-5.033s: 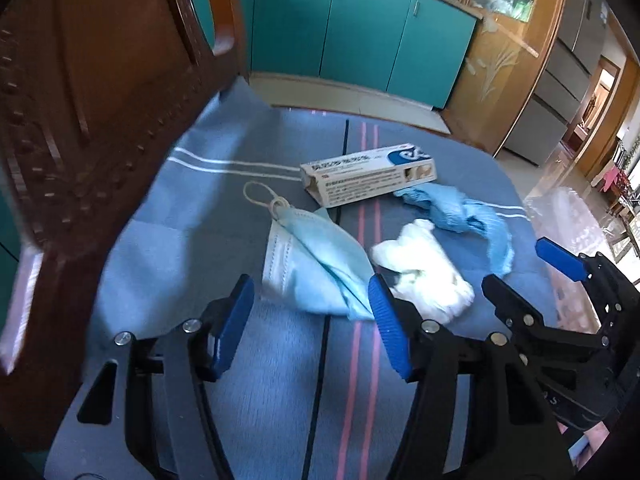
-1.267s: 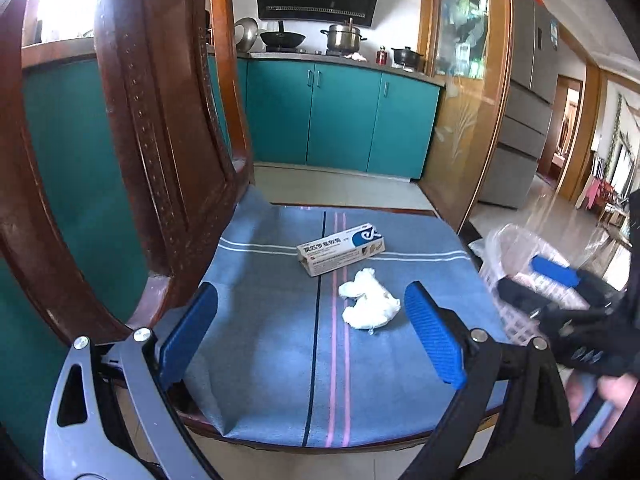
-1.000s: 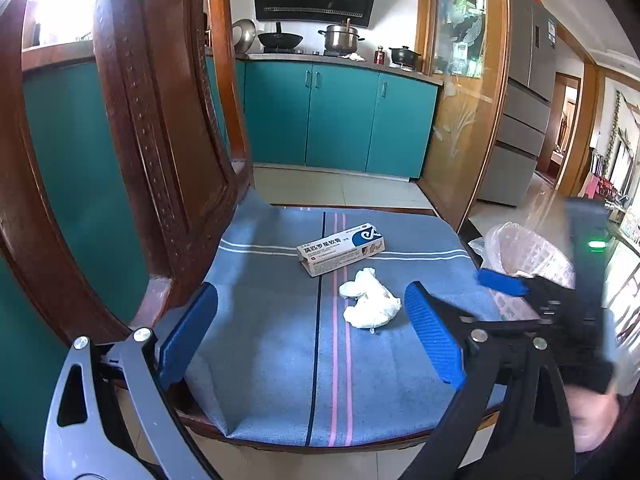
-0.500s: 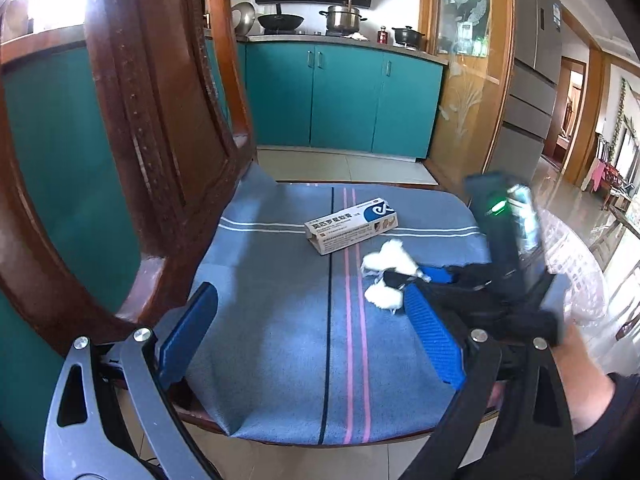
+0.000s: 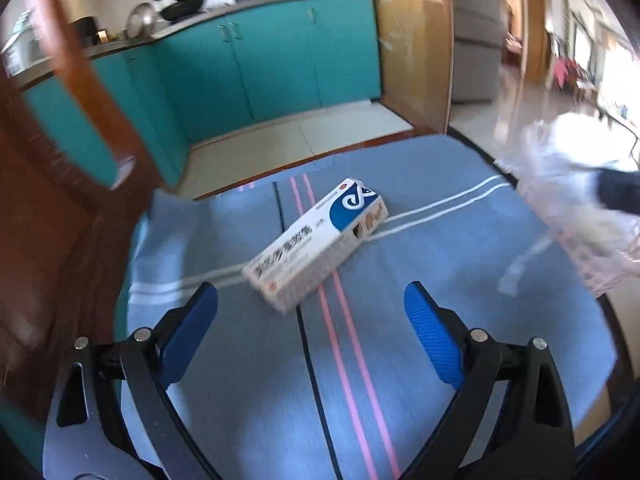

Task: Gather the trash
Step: 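Grasp the white tissue with the right tool while the left grasps the white medicine box, then carry the tissue and medicine box over the basket and open both tools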

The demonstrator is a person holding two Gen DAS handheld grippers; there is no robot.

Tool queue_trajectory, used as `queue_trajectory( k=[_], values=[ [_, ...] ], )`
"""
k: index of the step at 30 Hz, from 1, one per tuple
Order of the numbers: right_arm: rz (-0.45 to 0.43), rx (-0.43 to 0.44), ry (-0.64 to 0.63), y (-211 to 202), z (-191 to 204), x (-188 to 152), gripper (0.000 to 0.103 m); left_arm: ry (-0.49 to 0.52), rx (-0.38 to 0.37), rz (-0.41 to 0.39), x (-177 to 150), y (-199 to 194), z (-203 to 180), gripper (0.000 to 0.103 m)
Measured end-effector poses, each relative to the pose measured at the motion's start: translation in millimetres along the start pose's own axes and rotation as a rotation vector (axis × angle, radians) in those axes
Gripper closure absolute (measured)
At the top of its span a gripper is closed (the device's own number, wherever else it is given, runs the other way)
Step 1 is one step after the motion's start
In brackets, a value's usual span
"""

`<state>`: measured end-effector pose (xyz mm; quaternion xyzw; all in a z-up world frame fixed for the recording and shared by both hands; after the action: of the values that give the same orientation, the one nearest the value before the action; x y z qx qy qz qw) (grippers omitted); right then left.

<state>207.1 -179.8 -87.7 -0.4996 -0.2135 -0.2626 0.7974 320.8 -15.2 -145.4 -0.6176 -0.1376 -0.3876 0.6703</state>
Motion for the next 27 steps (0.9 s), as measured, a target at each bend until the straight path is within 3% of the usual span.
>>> queue_trajectory(
  k=[6, 11, 12, 13, 15, 16, 20, 24, 27],
  values=[
    [-0.005, 0.004, 0.014, -8, -10, 4, 0.071, 0.126, -0.006, 0.119, 4, 59, 1, 0.013],
    [-0.008, 0.013, 0.005, -10, -6, 5, 0.071, 0.088, -0.105, 0.218, 3, 82, 3, 0.022],
    [-0.007, 0.015, 0.003, -9, -5, 5, 0.071, 0.072, -0.122, 0.230, 3, 81, 3, 0.032],
    [-0.006, 0.016, 0.002, -8, -5, 5, 0.071, 0.054, -0.162, 0.245, 1, 79, -1, 0.052],
    [-0.007, 0.017, 0.000, -8, -5, 4, 0.072, 0.023, -0.224, 0.265, -2, 73, -8, 0.072],
    [-0.008, 0.017, 0.001, -8, -5, 4, 0.072, 0.021, -0.220, 0.270, -6, 69, -11, 0.074],
    [-0.010, 0.017, -0.003, -8, -4, 4, 0.072, -0.033, -0.228, 0.259, -19, 52, -21, 0.078],
    [-0.010, 0.015, -0.019, -9, 0, 2, 0.072, -0.118, -0.244, 0.177, -33, 13, -28, 0.081],
    [-0.011, 0.019, -0.033, -11, 5, 0, 0.072, -0.179, -0.200, 0.120, -49, -30, -28, 0.081]
  ],
)
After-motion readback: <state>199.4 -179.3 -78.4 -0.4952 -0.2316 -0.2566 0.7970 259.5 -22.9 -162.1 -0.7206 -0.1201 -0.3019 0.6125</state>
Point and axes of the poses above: each gripper's, at about its wrist camera, not at the fingertips, and y roughly the way its jaws point, z to its left, x to its top, the point moved 10 cm from there along y, roughly the way its jaws point, and after that the axes turned 2 degrees about x, right-handed, at the moved point
